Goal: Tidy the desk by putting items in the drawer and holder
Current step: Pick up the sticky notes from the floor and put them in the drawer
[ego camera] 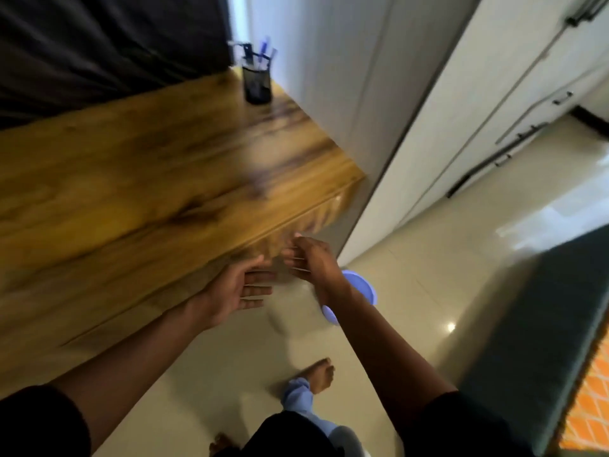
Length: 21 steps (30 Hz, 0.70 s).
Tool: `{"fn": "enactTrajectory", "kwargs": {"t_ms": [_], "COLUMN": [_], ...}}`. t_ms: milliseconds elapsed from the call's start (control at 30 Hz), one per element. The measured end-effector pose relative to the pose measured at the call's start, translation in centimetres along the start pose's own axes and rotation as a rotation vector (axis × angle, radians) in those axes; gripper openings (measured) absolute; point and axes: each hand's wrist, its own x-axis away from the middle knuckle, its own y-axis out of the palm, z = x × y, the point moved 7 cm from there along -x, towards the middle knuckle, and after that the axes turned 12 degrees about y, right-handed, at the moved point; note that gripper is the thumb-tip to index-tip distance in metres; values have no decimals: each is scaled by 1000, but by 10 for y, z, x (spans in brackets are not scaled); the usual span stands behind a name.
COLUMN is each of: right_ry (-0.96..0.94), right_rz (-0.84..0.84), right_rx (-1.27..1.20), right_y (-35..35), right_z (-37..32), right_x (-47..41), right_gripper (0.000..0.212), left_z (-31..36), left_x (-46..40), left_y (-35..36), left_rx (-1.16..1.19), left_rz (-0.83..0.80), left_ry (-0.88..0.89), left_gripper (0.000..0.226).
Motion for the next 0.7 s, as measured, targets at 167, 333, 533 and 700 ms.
{"fn": "enactTrajectory", "kwargs": {"t_ms": [167,333,533,700], "right_ry": [-182,-307,-388,-400], "right_rz": [-144,-235,-423,-613], "right_rx": [233,479,802,1056], "right_y": [106,213,331,405], "right_z": [-10,3,44,96], "right_x": [68,116,148,167], "right_gripper": [24,22,14,15], "left_z": [32,29,-6,-56], "left_x": [105,205,312,376], "left_y": [-71,-143,-212,-242], "left_rx": [-134,-221,-317,-249], "left_rz": [95,358,638,880], "left_ry": [244,389,494,481], "left_gripper": [54,36,11,13]}}
